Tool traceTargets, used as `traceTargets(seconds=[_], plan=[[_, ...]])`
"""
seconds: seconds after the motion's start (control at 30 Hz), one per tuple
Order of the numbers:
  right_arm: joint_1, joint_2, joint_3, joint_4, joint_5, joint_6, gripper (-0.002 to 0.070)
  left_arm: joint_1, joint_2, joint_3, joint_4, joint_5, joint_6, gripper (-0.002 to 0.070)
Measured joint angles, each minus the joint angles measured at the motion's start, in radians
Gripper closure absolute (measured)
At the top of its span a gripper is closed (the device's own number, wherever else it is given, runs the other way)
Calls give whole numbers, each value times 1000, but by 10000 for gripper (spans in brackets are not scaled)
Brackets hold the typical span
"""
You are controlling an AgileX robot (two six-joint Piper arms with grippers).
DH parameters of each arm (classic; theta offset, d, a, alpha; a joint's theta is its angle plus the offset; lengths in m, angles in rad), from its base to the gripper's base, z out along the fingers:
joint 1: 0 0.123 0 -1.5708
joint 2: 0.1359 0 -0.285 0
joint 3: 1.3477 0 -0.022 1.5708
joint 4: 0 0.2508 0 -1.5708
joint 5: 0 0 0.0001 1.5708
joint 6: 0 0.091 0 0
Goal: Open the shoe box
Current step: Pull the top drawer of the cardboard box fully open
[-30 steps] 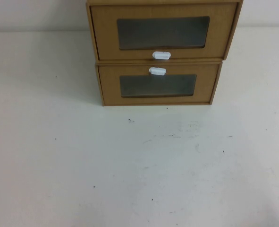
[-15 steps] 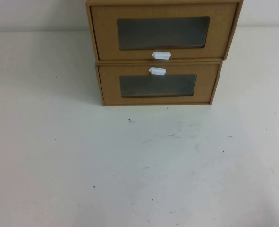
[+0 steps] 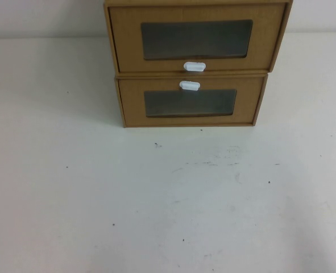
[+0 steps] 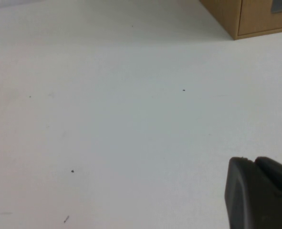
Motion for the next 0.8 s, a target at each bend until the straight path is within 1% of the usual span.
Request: traceTargets(seconds=[0.13,0.2,0.3,0.37,0.43,0.47,0.53,0.6,0.7,0.8], plan=[[0,0,0,2,-70,0,695,0,0,0,0,0,0,679],[0,0,0,4,-144,0,695,0,0,0,0,0,0,679],[0,0,0,6,-335,0,695,0,0,0,0,0,0,679],[0,0,0,8,-507,2,695,0,0,0,0,0,0,679],[0,-2,-25,13,-601,11,695,0,0,0,0,0,0,679],[0,-2,-56,14,-618,16,695,0,0,0,0,0,0,679],[0,-6,-147,10,-599,24,695,0,0,0,0,0,0,679],[0,-6,-251,7,-515,43,695,0,0,0,0,0,0,679],[0,-3,-426,5,-312,75,695,0,0,0,0,0,0,679],[0,61,-588,-1,-147,76,695,0,0,0,0,0,0,679]])
